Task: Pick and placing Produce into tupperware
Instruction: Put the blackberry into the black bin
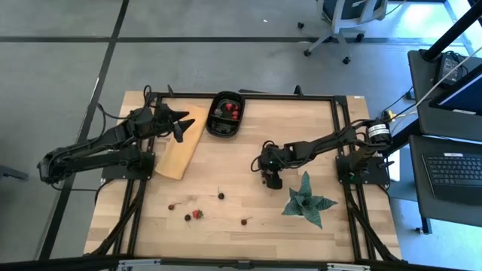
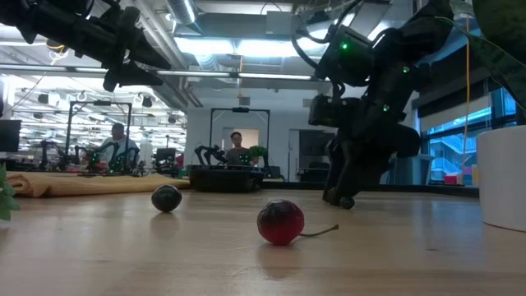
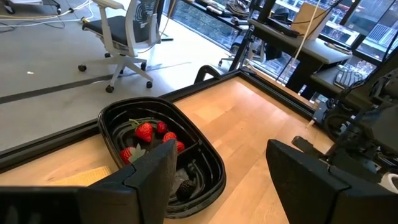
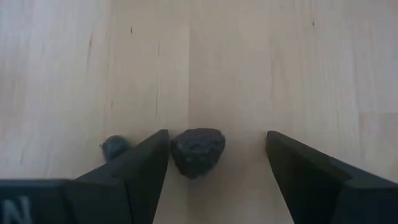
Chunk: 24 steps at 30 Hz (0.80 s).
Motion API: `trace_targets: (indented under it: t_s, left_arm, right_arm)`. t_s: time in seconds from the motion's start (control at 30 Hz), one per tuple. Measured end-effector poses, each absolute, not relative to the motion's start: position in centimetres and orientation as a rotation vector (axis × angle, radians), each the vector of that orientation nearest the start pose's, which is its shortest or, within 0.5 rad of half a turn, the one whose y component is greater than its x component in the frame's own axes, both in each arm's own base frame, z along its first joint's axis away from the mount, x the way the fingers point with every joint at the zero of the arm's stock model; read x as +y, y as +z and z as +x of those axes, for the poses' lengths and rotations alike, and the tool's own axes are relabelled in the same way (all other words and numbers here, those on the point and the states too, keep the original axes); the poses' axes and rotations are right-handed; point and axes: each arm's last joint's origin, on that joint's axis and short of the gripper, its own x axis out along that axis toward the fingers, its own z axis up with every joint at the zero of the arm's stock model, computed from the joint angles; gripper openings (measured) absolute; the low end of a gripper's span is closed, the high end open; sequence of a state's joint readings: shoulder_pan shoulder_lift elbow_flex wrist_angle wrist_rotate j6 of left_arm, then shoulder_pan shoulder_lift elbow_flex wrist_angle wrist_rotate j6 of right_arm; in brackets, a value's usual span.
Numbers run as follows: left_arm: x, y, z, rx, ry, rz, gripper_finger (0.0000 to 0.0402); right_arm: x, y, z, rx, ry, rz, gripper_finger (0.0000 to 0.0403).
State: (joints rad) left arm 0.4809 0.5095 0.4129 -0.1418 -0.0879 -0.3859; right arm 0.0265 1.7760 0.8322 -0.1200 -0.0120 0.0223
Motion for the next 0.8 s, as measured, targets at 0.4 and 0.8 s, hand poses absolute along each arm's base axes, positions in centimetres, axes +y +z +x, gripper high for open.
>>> trace_targets:
  t_s: [0.4, 0.8]
  left_arm:
    - [6.38, 24.55, 11.67, 0.125, 0.606, -0.421, 0.024]
    - [6.38, 24.55, 11.68, 0.125, 0.606, -0.42, 0.024]
  right_arm:
    - [0.85, 11.12, 31.14, 1.092, 0.023, 0.012, 0.0179]
    - [0.86, 11.36, 31.22, 1.119, 0.008, 0.043, 0.0125]
